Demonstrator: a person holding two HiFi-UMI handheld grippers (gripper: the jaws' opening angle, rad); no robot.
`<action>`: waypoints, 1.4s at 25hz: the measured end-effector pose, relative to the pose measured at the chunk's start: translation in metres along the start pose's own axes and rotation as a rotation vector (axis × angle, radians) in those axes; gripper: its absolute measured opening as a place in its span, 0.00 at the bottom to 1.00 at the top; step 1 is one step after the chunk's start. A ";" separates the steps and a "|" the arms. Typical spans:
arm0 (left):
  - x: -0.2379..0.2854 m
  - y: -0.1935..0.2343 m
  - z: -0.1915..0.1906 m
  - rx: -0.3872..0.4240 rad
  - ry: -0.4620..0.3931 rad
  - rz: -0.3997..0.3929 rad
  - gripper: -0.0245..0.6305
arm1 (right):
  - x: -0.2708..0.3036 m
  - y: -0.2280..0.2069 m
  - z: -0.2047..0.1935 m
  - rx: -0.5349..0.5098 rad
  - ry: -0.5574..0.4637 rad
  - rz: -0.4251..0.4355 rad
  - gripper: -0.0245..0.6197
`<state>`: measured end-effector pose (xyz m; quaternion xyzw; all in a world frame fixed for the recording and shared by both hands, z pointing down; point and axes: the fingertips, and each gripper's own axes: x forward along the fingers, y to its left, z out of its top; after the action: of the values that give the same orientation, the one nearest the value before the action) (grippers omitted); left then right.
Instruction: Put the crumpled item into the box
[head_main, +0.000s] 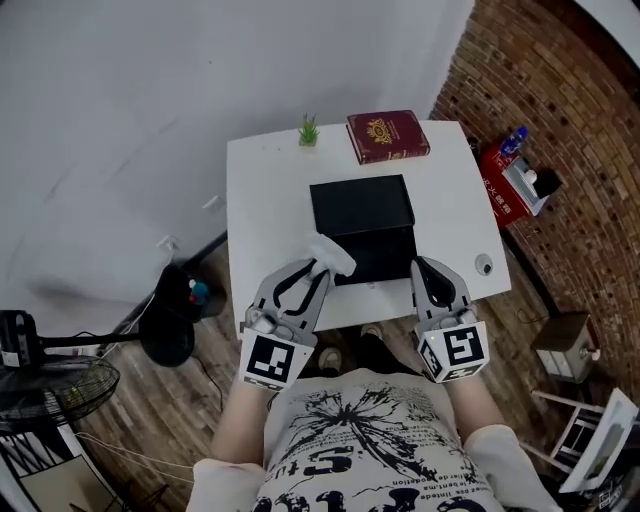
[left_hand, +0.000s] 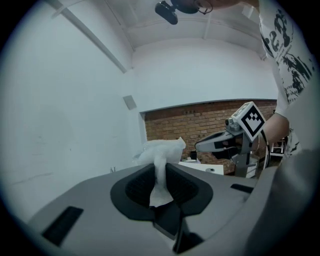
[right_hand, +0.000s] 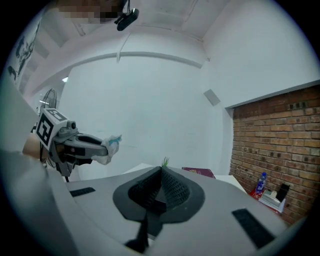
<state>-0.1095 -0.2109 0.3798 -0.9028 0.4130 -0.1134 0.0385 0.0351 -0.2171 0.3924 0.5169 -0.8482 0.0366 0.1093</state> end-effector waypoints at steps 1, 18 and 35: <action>0.008 -0.002 -0.007 -0.006 0.033 -0.013 0.15 | 0.007 -0.003 -0.001 -0.003 0.004 0.016 0.06; 0.149 -0.066 -0.146 0.164 0.563 -0.302 0.16 | 0.066 -0.086 -0.079 0.067 0.125 0.150 0.06; 0.201 -0.096 -0.223 0.182 0.823 -0.482 0.17 | 0.076 -0.136 -0.112 0.090 0.167 0.163 0.06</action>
<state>0.0359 -0.2945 0.6473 -0.8458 0.1614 -0.5026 -0.0768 0.1390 -0.3263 0.5114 0.4458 -0.8729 0.1262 0.1531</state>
